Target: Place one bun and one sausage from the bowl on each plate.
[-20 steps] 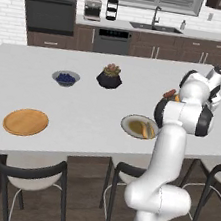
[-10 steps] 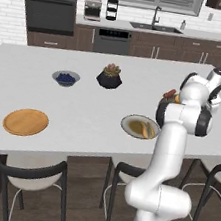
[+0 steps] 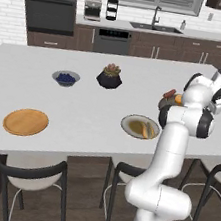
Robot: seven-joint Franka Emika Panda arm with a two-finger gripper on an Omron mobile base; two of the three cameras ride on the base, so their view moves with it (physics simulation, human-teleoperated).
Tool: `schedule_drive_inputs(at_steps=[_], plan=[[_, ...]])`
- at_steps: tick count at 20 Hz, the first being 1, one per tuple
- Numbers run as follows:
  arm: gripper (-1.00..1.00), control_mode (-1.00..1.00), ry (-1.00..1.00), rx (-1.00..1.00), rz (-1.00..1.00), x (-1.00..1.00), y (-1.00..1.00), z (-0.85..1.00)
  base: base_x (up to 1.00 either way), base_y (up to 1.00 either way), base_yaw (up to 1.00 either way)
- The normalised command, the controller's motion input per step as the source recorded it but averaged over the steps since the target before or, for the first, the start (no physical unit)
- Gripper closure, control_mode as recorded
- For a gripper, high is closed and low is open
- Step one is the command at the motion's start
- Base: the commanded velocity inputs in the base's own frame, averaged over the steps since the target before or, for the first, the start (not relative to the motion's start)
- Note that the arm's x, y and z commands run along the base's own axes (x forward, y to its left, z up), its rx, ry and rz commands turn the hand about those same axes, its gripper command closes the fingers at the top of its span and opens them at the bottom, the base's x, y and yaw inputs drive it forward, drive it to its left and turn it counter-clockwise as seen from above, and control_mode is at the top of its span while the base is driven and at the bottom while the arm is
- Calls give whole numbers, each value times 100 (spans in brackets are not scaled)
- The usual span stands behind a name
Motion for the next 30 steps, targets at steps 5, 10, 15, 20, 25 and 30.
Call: schedule_drive_inputs(at_steps=[5,10,15,20,25,30], plan=[[-100,-100,0,0,-1,11,-11,0,0,0,0],[-100,-100,0,0,0,18,0,0,0,0,0],[-100,-100,0,0,0,6,0,-15,0,0,0],[-100,-100,0,0,0,6,0,-12,0,0,0],[-100,-100,0,0,0,1,0,0,0,0,0],[-100,-100,-3,0,0,0,5,0,0,0,0]])
